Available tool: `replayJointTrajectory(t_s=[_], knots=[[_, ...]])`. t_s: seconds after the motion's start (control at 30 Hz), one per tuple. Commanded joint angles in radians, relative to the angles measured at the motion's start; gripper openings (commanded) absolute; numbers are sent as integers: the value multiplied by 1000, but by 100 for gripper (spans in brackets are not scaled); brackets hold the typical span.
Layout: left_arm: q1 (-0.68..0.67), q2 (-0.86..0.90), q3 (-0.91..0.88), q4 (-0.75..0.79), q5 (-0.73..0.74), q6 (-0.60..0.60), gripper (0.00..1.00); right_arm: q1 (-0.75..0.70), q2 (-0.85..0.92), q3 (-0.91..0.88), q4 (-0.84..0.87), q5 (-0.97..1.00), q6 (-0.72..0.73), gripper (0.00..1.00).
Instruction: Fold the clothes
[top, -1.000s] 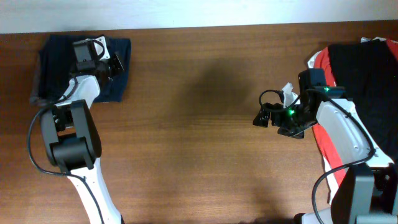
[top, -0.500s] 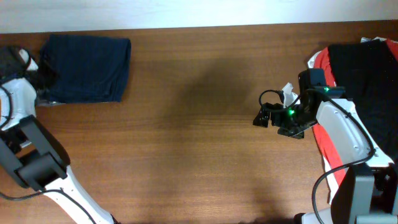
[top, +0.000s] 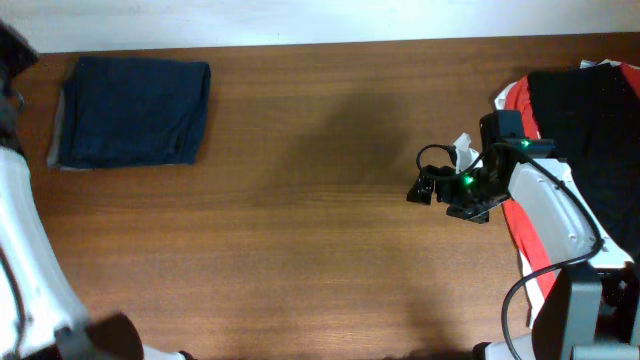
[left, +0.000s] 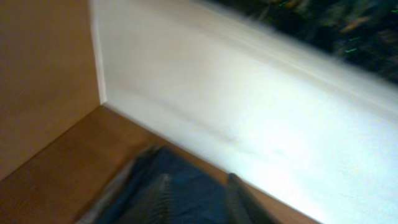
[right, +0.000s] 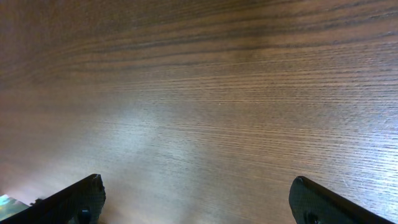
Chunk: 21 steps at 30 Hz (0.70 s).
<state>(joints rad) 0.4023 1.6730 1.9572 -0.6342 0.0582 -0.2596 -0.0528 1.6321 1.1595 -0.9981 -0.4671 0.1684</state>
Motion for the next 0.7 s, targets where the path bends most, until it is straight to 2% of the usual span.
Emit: replayJointTrajectory(t_s=[0.0, 0.03, 0.2, 0.67], knots=[[-100, 32, -26, -58, -10, -2, 81, -6, -9, 8, 0, 12, -6, 98], [-133, 34, -26, -101, -10, -2, 99, -6, -9, 8, 0, 12, -6, 98], [-151, 34, -26, -228, -10, -2, 99, -6, -9, 8, 0, 12, -6, 98], [-151, 34, -26, -235, -10, -2, 99, -6, -32, 8, 0, 12, -6, 98]])
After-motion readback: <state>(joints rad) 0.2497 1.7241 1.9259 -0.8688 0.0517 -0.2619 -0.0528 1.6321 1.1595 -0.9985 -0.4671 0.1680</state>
